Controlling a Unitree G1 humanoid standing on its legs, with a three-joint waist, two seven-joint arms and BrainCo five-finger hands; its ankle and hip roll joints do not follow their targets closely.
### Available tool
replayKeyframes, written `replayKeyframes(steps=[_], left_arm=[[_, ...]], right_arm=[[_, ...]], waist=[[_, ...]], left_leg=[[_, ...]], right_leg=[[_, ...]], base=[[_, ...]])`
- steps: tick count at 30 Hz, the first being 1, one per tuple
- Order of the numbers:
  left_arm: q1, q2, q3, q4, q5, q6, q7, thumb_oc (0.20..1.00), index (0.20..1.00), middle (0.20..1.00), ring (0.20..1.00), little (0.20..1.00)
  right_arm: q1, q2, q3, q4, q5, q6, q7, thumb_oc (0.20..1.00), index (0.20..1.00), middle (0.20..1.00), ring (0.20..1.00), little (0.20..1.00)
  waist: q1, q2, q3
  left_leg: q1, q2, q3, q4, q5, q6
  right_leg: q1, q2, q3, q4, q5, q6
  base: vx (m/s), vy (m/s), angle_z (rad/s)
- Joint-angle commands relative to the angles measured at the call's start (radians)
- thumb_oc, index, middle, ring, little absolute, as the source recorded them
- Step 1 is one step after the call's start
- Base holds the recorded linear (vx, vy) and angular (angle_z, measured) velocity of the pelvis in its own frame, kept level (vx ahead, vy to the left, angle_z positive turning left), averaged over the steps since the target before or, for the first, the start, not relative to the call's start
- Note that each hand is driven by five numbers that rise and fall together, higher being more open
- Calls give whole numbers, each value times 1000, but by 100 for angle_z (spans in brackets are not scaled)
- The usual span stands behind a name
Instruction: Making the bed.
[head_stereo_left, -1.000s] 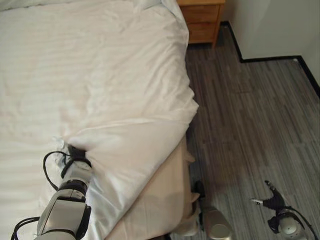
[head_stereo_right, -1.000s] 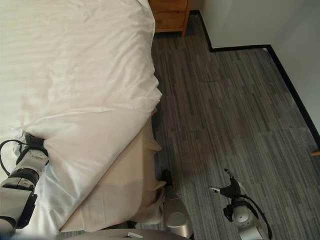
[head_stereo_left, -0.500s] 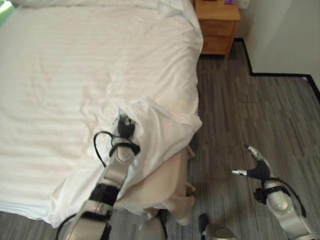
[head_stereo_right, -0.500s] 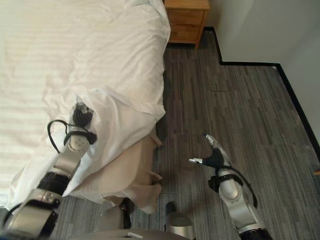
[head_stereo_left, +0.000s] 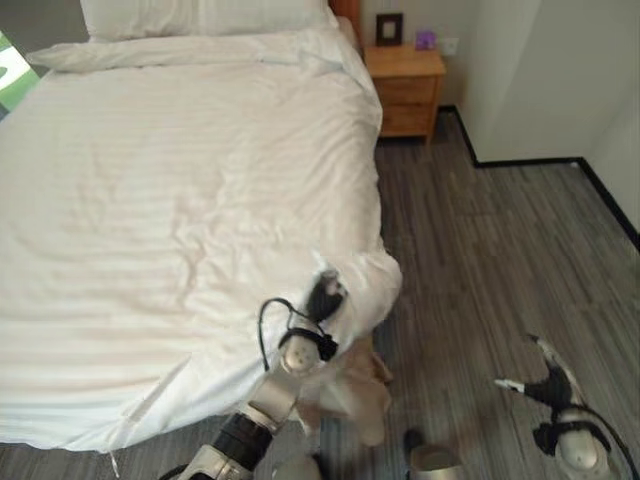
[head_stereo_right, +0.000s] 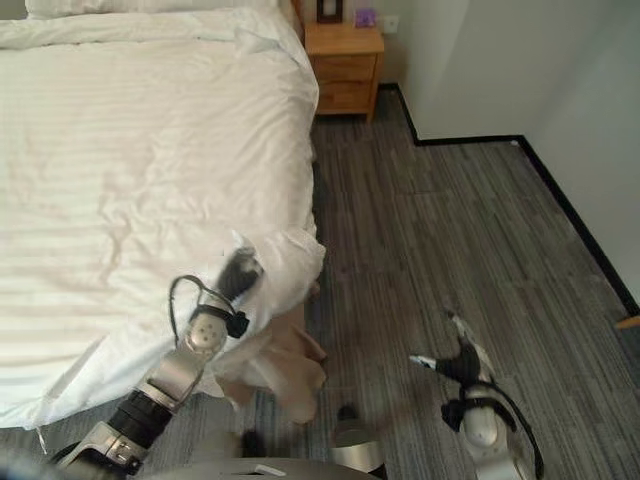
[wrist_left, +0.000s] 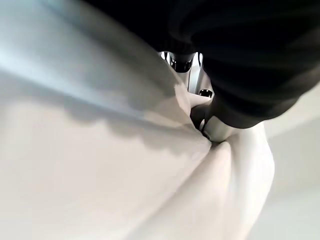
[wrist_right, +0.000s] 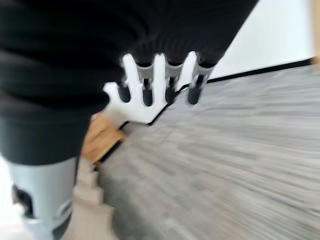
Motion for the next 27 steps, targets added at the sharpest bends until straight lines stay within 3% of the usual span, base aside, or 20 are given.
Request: replayKeyframes(steps=[1, 4, 6, 7, 9, 10, 12, 15, 16, 20, 21, 23, 24, 25, 27], left_arm=[[15, -81, -106, 85, -127, -34, -132, 1000, 1000, 1000, 1000, 1000], [24, -105, -173, 161, -174, -20, -221, 1000, 1000, 1000, 1000, 1000], [0, -112, -278, 200, -137, -21, -312, 1000, 1000, 1000, 1000, 1000], [-2, -113, -279, 203, -136, -22, -313, 1000, 1000, 1000, 1000, 1000], [1, -127, -315, 228, -231, -20, -341, 1000, 1000, 1000, 1000, 1000], [-25, -135, -336, 234, -258, -36, -330, 1000, 1000, 1000, 1000, 1000], [-29, -136, -347, 228, -272, -40, -334, 1000, 1000, 1000, 1000, 1000], [-27, -141, -360, 210, -412, -22, -358, 1000, 1000, 1000, 1000, 1000], [-39, -124, -345, 131, -560, -28, -369, 1000, 1000, 1000, 1000, 1000], [-16, -28, -285, -54, -739, -23, -385, 1000, 1000, 1000, 1000, 1000], [36, 45, -200, -143, -832, 3, -410, 1000, 1000, 1000, 1000, 1000], [177, 174, -38, -301, -941, -38, -386, 1000, 1000, 1000, 1000, 1000], [257, 208, 47, -349, -972, -48, -368, 1000, 1000, 1000, 1000, 1000], [312, 220, 96, -371, -970, -50, -364, 1000, 1000, 1000, 1000, 1000], [379, 203, 258, -346, -947, -81, -288, 1000, 1000, 1000, 1000, 1000]], right_arm=[[-28, 7, -54, 49, 56, 41, -87, 1000, 1000, 1000, 1000, 1000], [-21, 7, -79, 109, 67, 64, -98, 1000, 1000, 1000, 1000, 1000], [-20, 5, -88, 130, 60, 79, -93, 1000, 1000, 1000, 1000, 1000], [-21, 7, -90, 131, 60, 79, -93, 1000, 1000, 1000, 1000, 1000], [-57, -7, -88, 142, 20, 94, -97, 1000, 1000, 1000, 1000, 1000], [-89, -16, -76, 159, -6, 100, -103, 1000, 1000, 1000, 1000, 1000], [-98, -21, -74, 167, -12, 100, -103, 1000, 1000, 1000, 1000, 1000], [-129, -43, -76, 191, -33, 115, -113, 1000, 1000, 1000, 1000, 1000], [-156, -58, -85, 214, -42, 130, -127, 1000, 1000, 1000, 1000, 1000], [-203, -75, -100, 226, -53, 146, -135, 1000, 1000, 1000, 1000, 1000], [-213, -88, -113, 201, -61, 152, -131, 1000, 1000, 1000, 1000, 1000], [-246, -98, -125, 147, -52, 131, -113, 1000, 1000, 1000, 1000, 1000], [-266, -93, -108, 97, -50, 115, -85, 896, 896, 896, 896, 896], [-263, -83, -106, 66, -42, 97, -60, 200, 200, 200, 200, 200], [-306, -88, -71, -7, -10, 47, -24, 200, 200, 200, 200, 200]], waist=[[-29, 30, -43], [-40, 29, -39], [-50, 13, -19], [-47, 13, -20], [-58, -2, 6], [-64, -8, 17], [-62, -7, 18], [-40, -12, 12], [-18, -21, -8], [11, -28, -26], [25, -28, -28], [64, -23, -35], [77, -30, -38], [85, -34, -41], [114, -40, -46]], left_leg=[[191, 6, 16, -248, 76, 41], [202, 1, 26, -320, 90, 43], [196, -25, 12, -374, 91, 58], [194, -27, 12, -374, 91, 60], [171, -48, 27, -374, 88, 71], [151, -55, 22, -374, 93, 81], [148, -60, 26, -374, 94, 87], [131, -71, 36, -374, 101, 99], [128, -83, 36, -374, 98, 97], [133, -87, 44, -374, 97, 100], [139, -88, 42, -374, 95, 103], [149, -89, 35, -374, 90, 107], [148, -90, 31, -374, 98, 105], [147, -90, 26, -374, 100, 104], [151, -87, 12, -374, 105, 99]], right_leg=[[-88, 93, -65, -16, -11, -20], [-110, 84, -74, 3, 4, -6], [-169, 70, -71, 59, 41, 28], [-174, 68, -69, 63, 41, 30], [-245, 56, -32, 111, 93, 84], [-262, 63, 31, 113, 92, 99], [-262, 64, 60, 116, 85, 100], [-219, 50, 72, 96, 67, 89], [-183, 35, 58, 12, 81, 86], [-144, 22, 41, -59, 110, 91], [-134, 22, 44, -70, 115, 92], [-115, 19, 46, -75, 113, 90], [-113, 18, 46, -75, 115, 85], [-110, 17, 42, -78, 112, 81], [-89, 16, 22, -92, 103, 70]], base=[[-173, 182, 55], [-165, 203, 30], [-241, 221, 22], [-237, 182, 23], [-320, 228, 1], [-242, 166, -14], [-147, 110, -18], [-126, 58, -8], [-42, 0, -31], [2, -10, -12], [40, -25, 2], [36, -28, -14], [17, -41, -20], [18, -47, -13], [35, -47, 36]])
